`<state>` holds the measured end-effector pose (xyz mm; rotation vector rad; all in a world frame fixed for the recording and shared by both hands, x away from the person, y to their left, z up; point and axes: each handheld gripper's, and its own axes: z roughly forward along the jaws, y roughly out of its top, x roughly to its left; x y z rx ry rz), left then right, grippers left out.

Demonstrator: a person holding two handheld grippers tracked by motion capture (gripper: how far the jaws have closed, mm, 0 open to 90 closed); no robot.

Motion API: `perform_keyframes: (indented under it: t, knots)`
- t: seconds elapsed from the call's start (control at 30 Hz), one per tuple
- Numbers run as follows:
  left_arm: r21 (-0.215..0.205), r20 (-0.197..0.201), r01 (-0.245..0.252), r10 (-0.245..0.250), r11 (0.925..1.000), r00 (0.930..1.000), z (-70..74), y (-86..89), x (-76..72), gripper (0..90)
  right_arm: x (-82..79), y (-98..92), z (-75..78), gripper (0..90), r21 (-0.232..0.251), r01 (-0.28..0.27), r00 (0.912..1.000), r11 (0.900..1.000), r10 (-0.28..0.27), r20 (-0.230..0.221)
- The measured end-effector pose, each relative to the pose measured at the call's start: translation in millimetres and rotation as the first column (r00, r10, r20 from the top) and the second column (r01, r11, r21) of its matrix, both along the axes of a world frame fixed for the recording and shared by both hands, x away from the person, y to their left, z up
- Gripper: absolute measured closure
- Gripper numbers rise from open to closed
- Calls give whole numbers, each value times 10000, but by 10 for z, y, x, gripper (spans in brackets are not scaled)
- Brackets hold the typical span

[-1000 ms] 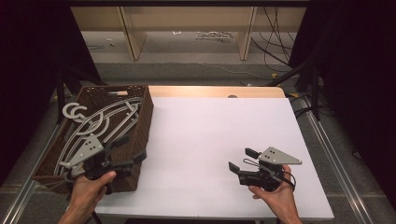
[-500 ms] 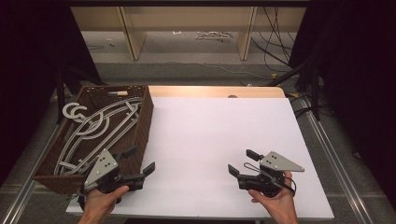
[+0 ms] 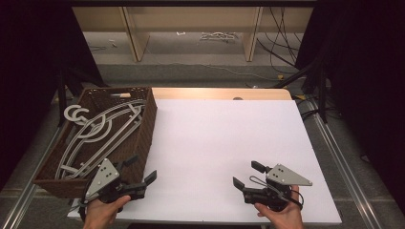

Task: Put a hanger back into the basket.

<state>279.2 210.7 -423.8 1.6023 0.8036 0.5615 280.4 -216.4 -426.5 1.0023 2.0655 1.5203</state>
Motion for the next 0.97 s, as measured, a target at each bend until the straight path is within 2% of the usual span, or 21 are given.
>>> perform_keyframes:
  t: [0.1, 0.13, 0.17, 0.23, 0.27, 0.33, 0.37, 0.4, 0.43, 0.7, 0.97]
  knots:
    - [-62, -21, 45, -45, 10000, 10000, -3, 16, -18, 161, -52, -8, -29, 167, 58, 139, 9999, 9999, -139, -91]
    - [-35, 0, 58, -58, 10000, 10000, -3, 18, -23, 161, -71, -18, -30, 167, -74, 124, 9997, 9999, -125, -190]
    - [-22, 31, 63, -63, 10000, 10000, -4, 18, -26, 161, -78, -12, -44, 166, 38, 138, 9998, 9999, -137, -106]
    - [-2, 44, 108, -108, 9999, 9999, -6, 17, -28, 161, -103, -15, -48, 167, -56, 13, 9997, 10000, -14, -264]
    - [42, 61, 137, -137, 9999, 9999, -8, 15, -29, 161, -110, -11, -57, 167, 33, 40, 9998, 10000, -39, -180]
    - [55, 55, 183, -183, 9998, 9998, -10, 9, -34, 160, -123, -22, -48, 167, -124, 7, 9999, 9999, -9, -158]
    - [87, 93, 227, -228, 9997, 9997, -10, 5, -32, 160, -128, -13, -50, 166, 38, 30, 9999, 10000, -30, -153]
    - [25, 175, 303, -303, 9995, 9994, -16, -2, -24, 160, -130, -24, -39, 167, -108, 2, 9998, 9999, -4, -195]
    - [148, 110, 237, -239, 9996, 9997, -9, -2, -33, 160, -125, -24, -39, 167, -77, -19, 9999, 10000, 18, -115]
    - [193, 166, 332, -335, 9993, 9993, -14, -11, -22, 160, -110, -36, -50, 167, -32, -10, 9999, 10000, 10, -153]
    - [269, 200, 360, -365, 9990, 9991, -15, -9, -18, 160, -109, -33, -49, 167, -188, -55, 9997, 9998, 50, -220]
